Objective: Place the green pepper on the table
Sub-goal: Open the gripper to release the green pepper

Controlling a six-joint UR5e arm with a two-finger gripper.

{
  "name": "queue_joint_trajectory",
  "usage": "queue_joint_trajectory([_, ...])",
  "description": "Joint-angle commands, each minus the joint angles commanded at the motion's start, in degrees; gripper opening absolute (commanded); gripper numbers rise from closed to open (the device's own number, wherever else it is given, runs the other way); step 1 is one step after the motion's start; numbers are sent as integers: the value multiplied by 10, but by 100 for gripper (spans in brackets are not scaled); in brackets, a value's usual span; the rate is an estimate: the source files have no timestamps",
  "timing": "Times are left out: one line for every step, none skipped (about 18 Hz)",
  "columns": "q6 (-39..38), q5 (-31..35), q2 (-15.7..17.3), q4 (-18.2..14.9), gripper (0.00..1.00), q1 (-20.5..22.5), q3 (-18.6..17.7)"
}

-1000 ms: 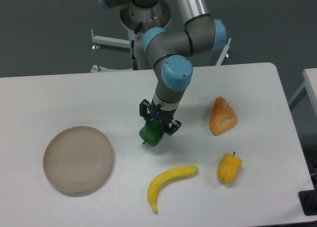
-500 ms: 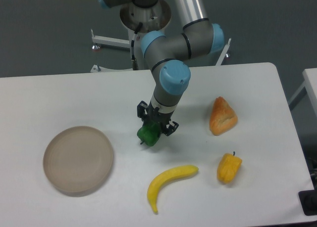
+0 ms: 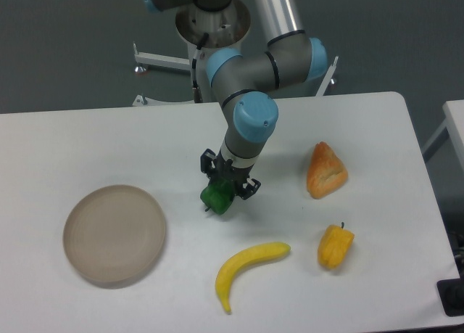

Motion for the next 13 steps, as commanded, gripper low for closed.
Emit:
queue_joint_trajectory([0, 0, 0, 0, 38, 0, 0])
queue_joint_trajectory([1, 0, -1, 0, 46, 0, 1])
queue_joint_trajectory([1, 1, -2, 0, 61, 0, 1])
queue_joint_trajectory([1, 2, -2, 0, 82, 1, 3])
queue_joint_trajectory([1, 3, -2, 0, 93, 1, 4])
queue_joint_trajectory([1, 4, -2, 0, 99, 1, 6])
queue_joint_trajectory([1, 4, -2, 0, 100, 1, 10])
queue_joint_trajectory([0, 4, -2, 0, 100, 2, 13])
queue_joint_trajectory([1, 5, 0, 0, 100, 3, 18])
queue_joint_trajectory([1, 5, 3, -2, 100, 6, 25])
queue_joint_trajectory([1, 6, 4, -3, 100, 9, 33])
queue_joint_trajectory([2, 6, 7, -4, 100, 15, 40])
queue_joint_trajectory([3, 6, 9, -4, 100, 22, 46])
